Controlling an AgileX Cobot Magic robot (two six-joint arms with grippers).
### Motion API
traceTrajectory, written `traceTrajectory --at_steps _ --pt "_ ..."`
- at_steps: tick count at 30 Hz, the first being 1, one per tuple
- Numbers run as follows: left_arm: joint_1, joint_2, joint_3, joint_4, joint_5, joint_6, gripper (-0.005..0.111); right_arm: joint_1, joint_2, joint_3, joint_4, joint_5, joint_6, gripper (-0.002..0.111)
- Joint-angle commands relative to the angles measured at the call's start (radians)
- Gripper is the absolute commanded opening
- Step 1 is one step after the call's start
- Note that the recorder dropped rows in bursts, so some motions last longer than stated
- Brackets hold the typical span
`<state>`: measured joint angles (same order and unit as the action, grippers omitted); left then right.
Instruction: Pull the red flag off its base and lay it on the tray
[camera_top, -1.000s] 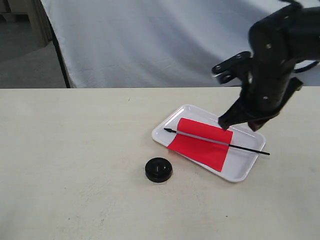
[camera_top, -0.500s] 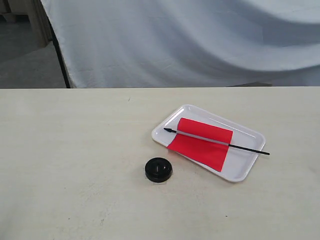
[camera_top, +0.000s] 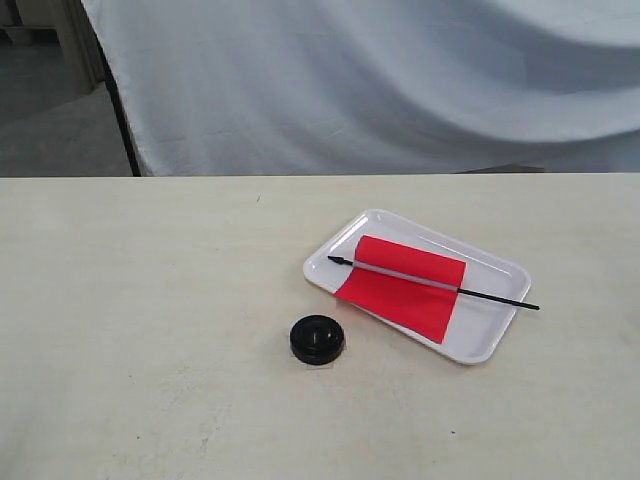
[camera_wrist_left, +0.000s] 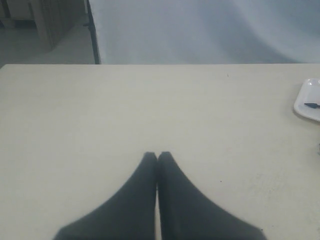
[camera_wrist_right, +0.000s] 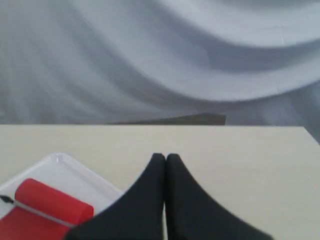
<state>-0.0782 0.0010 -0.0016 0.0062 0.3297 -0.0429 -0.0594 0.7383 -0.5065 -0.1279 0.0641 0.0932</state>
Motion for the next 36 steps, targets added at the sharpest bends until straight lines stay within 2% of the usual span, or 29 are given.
traceTrajectory --at_steps 1,9,15,18,22,29,30,32,36 --pt "-0.004 -0.001 0.002 0.0 -0.005 0.001 0.0 0.005 -0.222 0.051 0.019 -0.064 0.028 -0.001" --pt "-0.004 -0.001 0.002 0.0 -0.005 0.001 0.0 0.005 -0.738 0.184 0.026 -0.143 0.04 -0.001" --pt "-0.004 -0.001 0.002 0.0 0.011 0.001 0.0 0.065 -0.738 0.193 0.026 -0.087 0.078 -0.001" --pt "-0.004 -0.001 0.002 0.0 0.013 0.001 0.0 0.079 -0.738 0.198 0.05 0.047 0.112 -0.001" --pt "-0.004 -0.001 0.002 0.0 0.013 0.001 0.0 0.079 -0.738 0.265 0.05 0.038 0.116 -0.001" --pt "-0.004 -0.001 0.002 0.0 0.013 0.001 0.0 0.079 -0.738 0.49 0.05 0.005 0.105 -0.001" --pt "-0.004 -0.001 0.002 0.0 0.013 0.001 0.0 0.079 -0.738 0.507 0.05 -0.01 0.089 -0.001" --pt "-0.004 -0.001 0.002 0.0 0.013 0.001 0.0 0.079 -0.738 0.507 0.049 0.088 0.064 -0.001" --pt "-0.004 -0.001 0.002 0.0 0.013 0.001 0.0 0.079 -0.738 0.507 0.049 0.046 0.063 -0.001"
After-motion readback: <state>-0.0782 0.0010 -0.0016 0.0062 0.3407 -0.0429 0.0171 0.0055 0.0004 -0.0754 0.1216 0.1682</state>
